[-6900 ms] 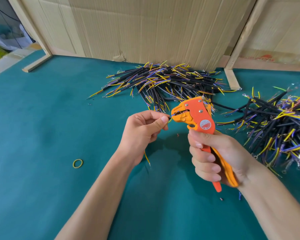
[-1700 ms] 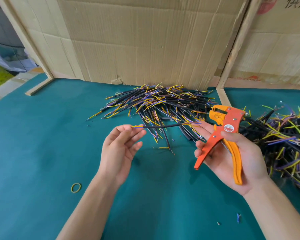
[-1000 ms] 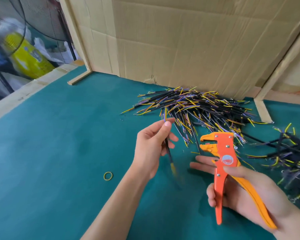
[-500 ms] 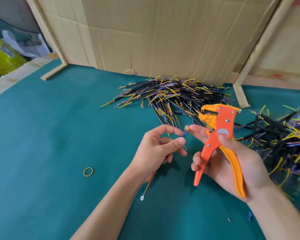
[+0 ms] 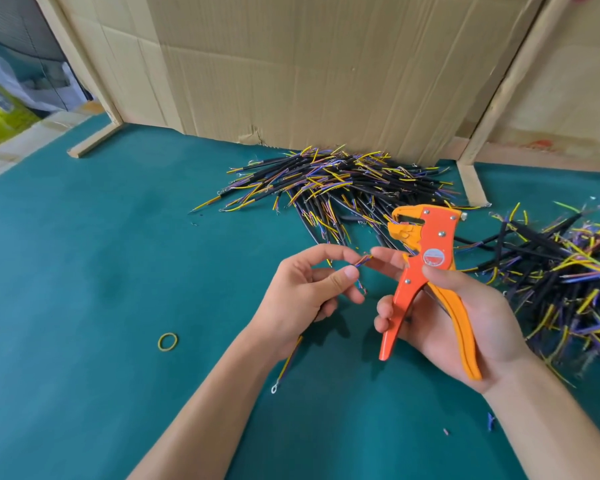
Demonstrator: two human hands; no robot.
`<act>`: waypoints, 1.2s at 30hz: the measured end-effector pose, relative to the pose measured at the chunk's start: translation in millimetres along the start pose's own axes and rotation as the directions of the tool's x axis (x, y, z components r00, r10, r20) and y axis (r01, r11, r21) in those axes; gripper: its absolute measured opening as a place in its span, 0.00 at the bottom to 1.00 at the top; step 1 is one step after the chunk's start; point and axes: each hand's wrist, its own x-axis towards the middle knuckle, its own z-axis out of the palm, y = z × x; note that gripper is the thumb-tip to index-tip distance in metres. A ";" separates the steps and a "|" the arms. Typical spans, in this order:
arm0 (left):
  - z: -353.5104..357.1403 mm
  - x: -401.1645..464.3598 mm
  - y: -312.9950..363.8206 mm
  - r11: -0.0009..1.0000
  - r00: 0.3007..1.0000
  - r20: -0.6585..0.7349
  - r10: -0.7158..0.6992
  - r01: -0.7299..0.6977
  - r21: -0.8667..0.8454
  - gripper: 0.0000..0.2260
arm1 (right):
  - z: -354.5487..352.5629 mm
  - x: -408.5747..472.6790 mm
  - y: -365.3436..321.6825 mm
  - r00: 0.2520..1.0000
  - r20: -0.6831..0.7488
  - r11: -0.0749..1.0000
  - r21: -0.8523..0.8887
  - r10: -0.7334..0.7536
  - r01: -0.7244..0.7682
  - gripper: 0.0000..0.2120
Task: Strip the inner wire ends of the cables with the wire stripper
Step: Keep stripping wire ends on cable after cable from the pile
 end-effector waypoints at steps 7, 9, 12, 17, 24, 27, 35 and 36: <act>-0.9 0.6 -0.9 1.000 1.000 0.021 -0.005 0.005 -0.029 0.04 | -0.7 -0.5 1.3 1.000 0.031 1.000 -0.020 0.002 -0.002 0.24; -0.3 0.3 -1.0 1.000 0.999 0.035 0.007 -0.006 -0.030 0.06 | 1.6 -0.2 2.0 0.999 0.033 0.999 -0.048 0.011 -0.009 0.24; 1.2 -0.4 -0.5 1.000 0.998 0.057 0.010 -0.009 -0.028 0.09 | 5.1 0.7 4.6 0.999 0.035 0.998 -0.050 0.030 -0.028 0.25; 1.9 -0.9 -0.5 1.000 1.000 0.025 -0.001 0.002 -0.029 0.09 | 11.8 -1.1 9.5 0.997 0.019 0.996 0.029 0.081 -0.082 0.34; 1.2 -1.3 1.8 0.999 0.997 -0.068 0.041 -0.041 0.002 0.04 | 11.8 -2.7 7.4 0.993 0.033 0.994 -0.003 0.112 -0.112 0.34; -3.3 1.2 3.0 0.997 0.981 -0.179 0.071 -0.070 0.009 0.08 | 7.2 -3.2 3.2 0.991 0.000 0.987 -0.082 0.137 -0.137 0.26; -3.6 1.1 2.6 0.992 0.969 -0.229 0.096 -0.075 0.099 0.04 | 5.8 -2.8 4.4 0.987 -0.004 0.978 -0.131 0.161 -0.160 0.26; -3.2 1.1 2.3 0.992 0.967 -0.236 0.094 -0.071 0.103 0.04 | 5.7 -2.3 5.0 0.991 -0.012 0.983 -0.126 0.133 -0.134 0.25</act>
